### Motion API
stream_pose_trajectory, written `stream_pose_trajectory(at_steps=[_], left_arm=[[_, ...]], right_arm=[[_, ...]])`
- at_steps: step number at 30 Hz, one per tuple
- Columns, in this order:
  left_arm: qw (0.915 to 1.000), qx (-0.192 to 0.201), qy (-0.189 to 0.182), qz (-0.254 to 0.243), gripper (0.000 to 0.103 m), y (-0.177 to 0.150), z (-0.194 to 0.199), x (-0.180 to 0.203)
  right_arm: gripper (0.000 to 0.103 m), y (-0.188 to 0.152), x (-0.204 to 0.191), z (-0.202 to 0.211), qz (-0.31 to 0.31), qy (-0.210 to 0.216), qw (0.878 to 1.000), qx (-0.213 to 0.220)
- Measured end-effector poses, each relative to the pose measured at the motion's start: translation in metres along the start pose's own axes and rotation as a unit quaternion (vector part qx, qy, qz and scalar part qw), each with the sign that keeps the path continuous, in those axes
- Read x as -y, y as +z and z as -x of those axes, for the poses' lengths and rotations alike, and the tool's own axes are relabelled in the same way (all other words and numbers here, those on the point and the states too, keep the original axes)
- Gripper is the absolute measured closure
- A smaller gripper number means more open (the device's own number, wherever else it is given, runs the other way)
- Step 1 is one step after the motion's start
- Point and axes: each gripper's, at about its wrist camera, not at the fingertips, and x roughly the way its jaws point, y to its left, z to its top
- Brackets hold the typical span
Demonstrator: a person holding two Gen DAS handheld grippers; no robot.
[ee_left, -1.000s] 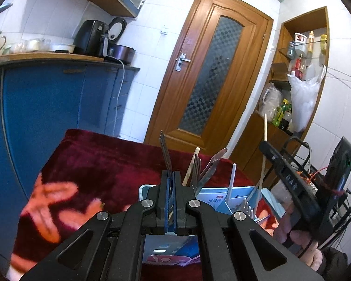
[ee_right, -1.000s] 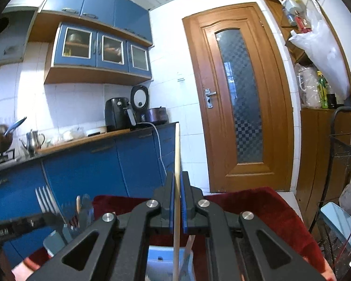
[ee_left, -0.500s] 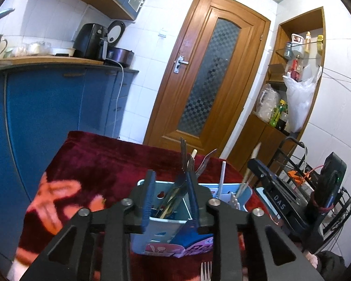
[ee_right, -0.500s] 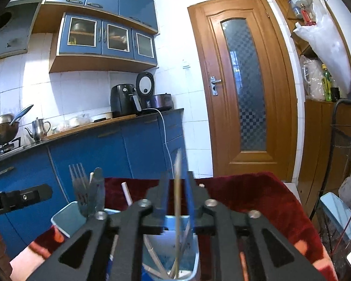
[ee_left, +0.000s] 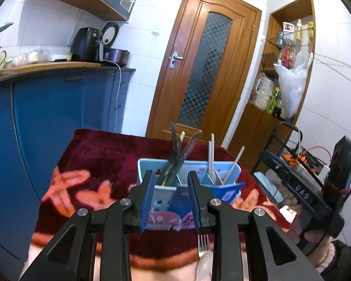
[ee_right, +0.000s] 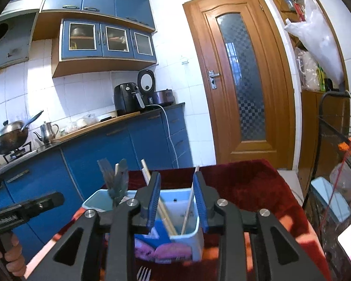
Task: Organize utensils
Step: 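Open both tools to release the utensils and pull back, then grasp the white plastic spoon with the left tool while the right tool grasps the last silver fork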
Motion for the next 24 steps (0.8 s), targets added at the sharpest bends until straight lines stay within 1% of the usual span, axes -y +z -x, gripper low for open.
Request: stream_pose_trajectory(at_steps=[11, 16, 24], left_arm=[[0.9985, -0.047, -0.002, -0.028, 0.074, -0.026, 0.016, 0.02], [0.9969, -0.071, 0.002, -0.034, 0.074, -0.039, 0.019, 0.025], [0.9934, -0.106, 0.01, -0.043, 0.074, -0.059, 0.018, 0.029]], right_arm=[[0.071, -0.016, -0.007, 0.045, -0.006, 0.001, 0.999, -0.05], [0.071, -0.029, -0.007, 0.059, -0.015, -0.001, 0.997, -0.078], [0.071, -0.05, -0.005, 0.07, -0.02, -0.004, 0.993, -0.116]])
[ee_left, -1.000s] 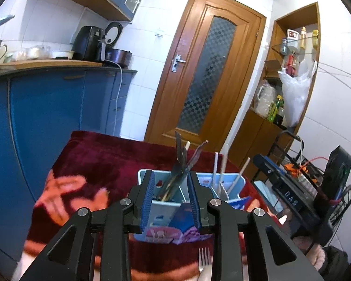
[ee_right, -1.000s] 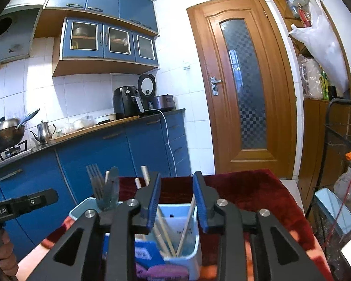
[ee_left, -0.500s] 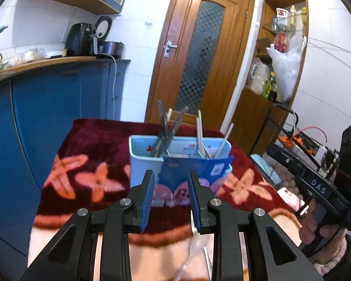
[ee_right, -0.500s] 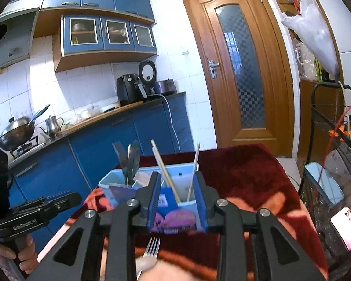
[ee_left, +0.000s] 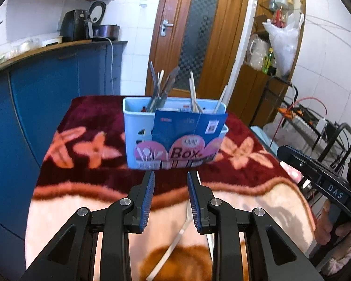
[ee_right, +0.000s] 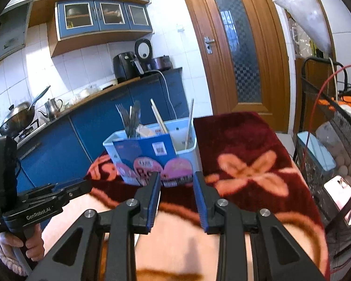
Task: Organize utensils
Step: 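Grasp the white plastic spoon with the left tool while the right tool grasps the last silver fork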
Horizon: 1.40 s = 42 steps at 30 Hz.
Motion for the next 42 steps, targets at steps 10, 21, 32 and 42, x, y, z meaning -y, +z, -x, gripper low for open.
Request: stream_pose_trajectory(at_steps=[10, 21, 32, 42], left_arm=[[0.9977, -0.061, 0.005, -0.028, 0.074, -0.021, -0.022, 0.011], [0.9868, -0.142, 0.019, -0.076, 0.074, -0.034, -0.055, 0.024], [0.9719, -0.198, 0.016, -0.126, 0.074, -0.032, -0.074, 0.035], [0.9641, -0.23, -0.005, -0.132, 0.094, -0.03, -0.089, 0.039]], right_arm=[[0.069, -0.022, 0.01, -0.002, -0.018, 0.006, 0.999, -0.033], [0.066, -0.034, 0.027, -0.007, -0.039, 0.016, 0.998, -0.051], [0.066, -0.041, 0.037, -0.011, -0.054, 0.019, 0.997, -0.061], [0.065, -0.044, 0.04, -0.012, -0.059, 0.021, 0.996, -0.065]])
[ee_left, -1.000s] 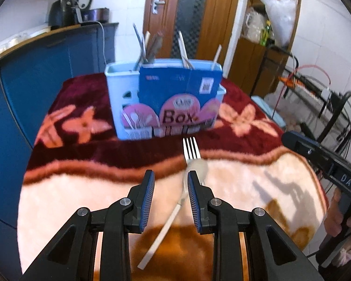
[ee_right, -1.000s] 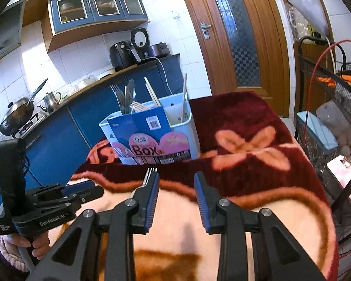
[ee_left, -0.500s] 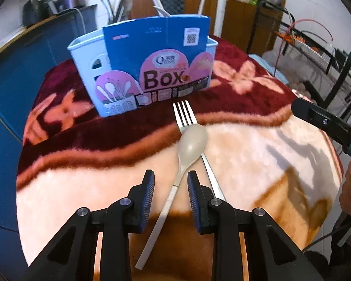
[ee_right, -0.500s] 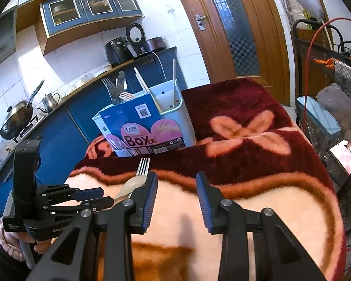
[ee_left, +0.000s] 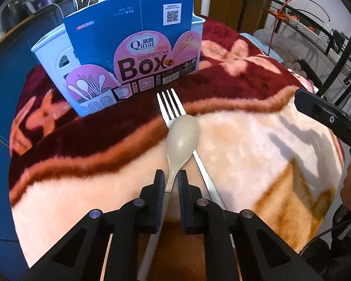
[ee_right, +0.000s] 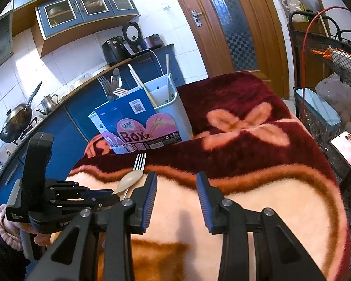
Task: Organize utensils
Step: 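Grasp the white plastic spoon with the left tool while the right tool grasps the last silver fork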
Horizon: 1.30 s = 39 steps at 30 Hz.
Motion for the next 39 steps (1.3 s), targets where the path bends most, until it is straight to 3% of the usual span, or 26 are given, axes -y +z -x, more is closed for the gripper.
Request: stream_pose_trajectory(at_steps=[9, 19, 27, 39], left_arm=[[0.9959, 0.05, -0.022, 0.073, 0.098, -0.019, 0.018, -0.023], [0.9728, 0.155, -0.026, 0.17, 0.098, -0.047, 0.055, -0.056], [0.959, 0.21, 0.0, 0.19, 0.098, -0.056, 0.075, -0.074], [0.9523, 0.232, 0.0, 0.198, 0.098, -0.057, 0.076, -0.087]], right_arm=[[0.065, 0.0, -0.006, -0.003, 0.007, -0.002, 1.0, -0.009], [0.065, -0.001, -0.029, -0.029, 0.027, 0.004, 0.998, -0.054], [0.065, 0.008, -0.049, -0.066, 0.041, 0.018, 0.994, -0.098], [0.064, 0.019, -0.061, -0.118, 0.064, -0.004, 0.988, -0.137]])
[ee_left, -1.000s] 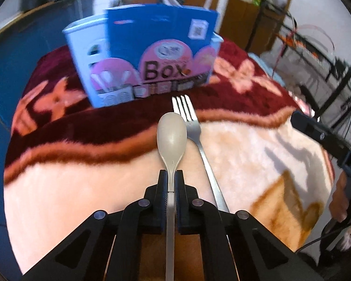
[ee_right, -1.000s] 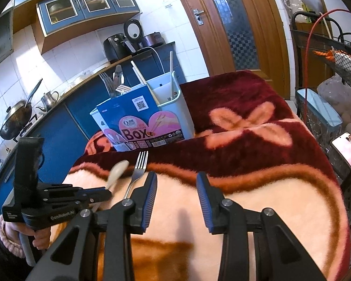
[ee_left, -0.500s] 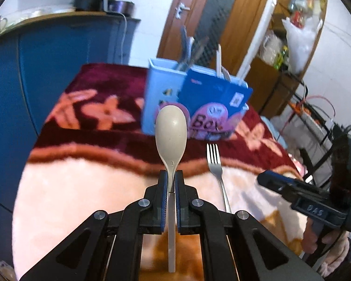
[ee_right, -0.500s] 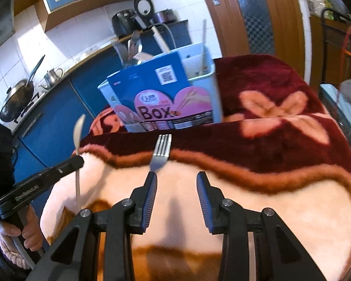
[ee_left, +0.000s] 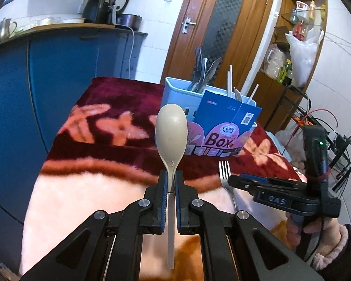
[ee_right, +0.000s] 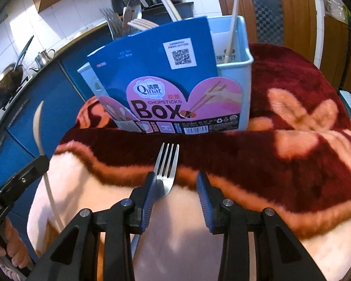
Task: Organize utensils
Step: 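Grasp the white plastic spoon with the left tool while the right tool grasps the last silver fork, then carry the spoon and fork over the caddy and lower them inside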
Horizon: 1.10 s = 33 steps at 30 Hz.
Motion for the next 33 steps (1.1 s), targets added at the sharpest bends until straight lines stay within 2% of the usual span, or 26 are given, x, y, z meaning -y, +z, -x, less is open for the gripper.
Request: stream_pose_trajectory(at_steps=[8, 10, 15, 18, 21, 24, 29, 33], left_arm=[[0.9999, 0.006, -0.01, 0.008, 0.098, 0.002, -0.004, -0.003], [0.9999, 0.006, -0.013, 0.007, 0.098, 0.002, -0.004, -0.002], [0.9998, 0.007, -0.015, 0.006, 0.098, 0.003, -0.004, 0.002], [0.9998, 0.009, -0.015, 0.006, 0.098, 0.003, -0.001, 0.003], [0.9998, 0.015, -0.015, 0.004, 0.098, 0.004, 0.003, 0.005], [0.9996, 0.023, -0.016, 0.002, 0.098, 0.005, 0.008, 0.007], [0.999, 0.041, -0.021, 0.001, 0.098, 0.009, 0.017, 0.013], [0.9979, 0.06, -0.025, 0.002, 0.098, 0.014, 0.023, 0.018]], right_arm=[[0.062, 0.013, 0.003, -0.013, 0.008, 0.022, 1.0, -0.001], [0.067, 0.015, 0.007, -0.015, -0.001, 0.032, 0.999, 0.0], [0.093, 0.016, 0.012, -0.013, -0.011, 0.054, 0.998, 0.007], [0.099, 0.015, 0.011, -0.007, -0.014, 0.071, 0.997, 0.014], [0.1, 0.012, 0.004, 0.001, -0.007, 0.073, 0.997, 0.028], [0.1, 0.007, 0.001, 0.016, -0.007, 0.077, 0.996, 0.054], [0.101, 0.0, -0.001, 0.054, 0.003, 0.065, 0.99, 0.122], [0.101, -0.002, -0.004, 0.086, 0.016, 0.037, 0.983, 0.181]])
